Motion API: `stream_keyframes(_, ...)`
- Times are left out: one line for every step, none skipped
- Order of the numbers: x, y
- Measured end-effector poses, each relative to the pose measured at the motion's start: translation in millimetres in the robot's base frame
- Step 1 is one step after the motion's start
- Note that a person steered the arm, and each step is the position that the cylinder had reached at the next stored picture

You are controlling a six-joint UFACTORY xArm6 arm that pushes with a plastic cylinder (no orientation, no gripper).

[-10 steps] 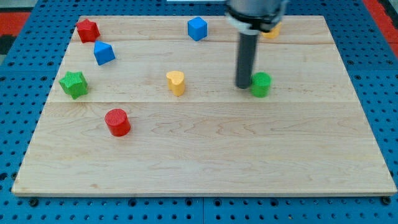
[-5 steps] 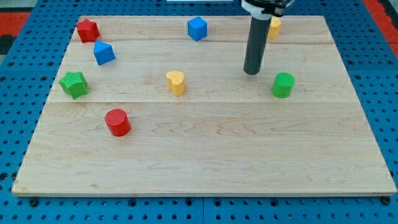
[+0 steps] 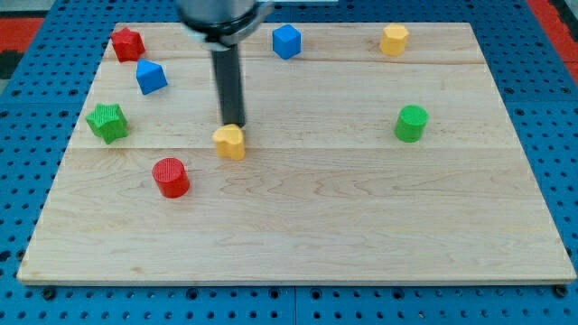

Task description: Move the yellow heart to the bottom left of the board

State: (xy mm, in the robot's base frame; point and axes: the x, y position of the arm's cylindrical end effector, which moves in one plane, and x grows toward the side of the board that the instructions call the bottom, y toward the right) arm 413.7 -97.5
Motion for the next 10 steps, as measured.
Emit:
stream_keyframes(10.2,-6.3)
stream_keyframes(25.2,-17.9)
stream_keyframes(26.9,-19.7)
stream_keyframes(25.3,-19.7)
stream_keyframes(9.2,-6.6)
stream_keyframes(17.0,19.8)
stream_keyframes(50.0,27.3)
stream_keyframes(76.3,15.3)
stream_keyframes(117.5,-9.3)
stream_keyframes(151.7,-87.8)
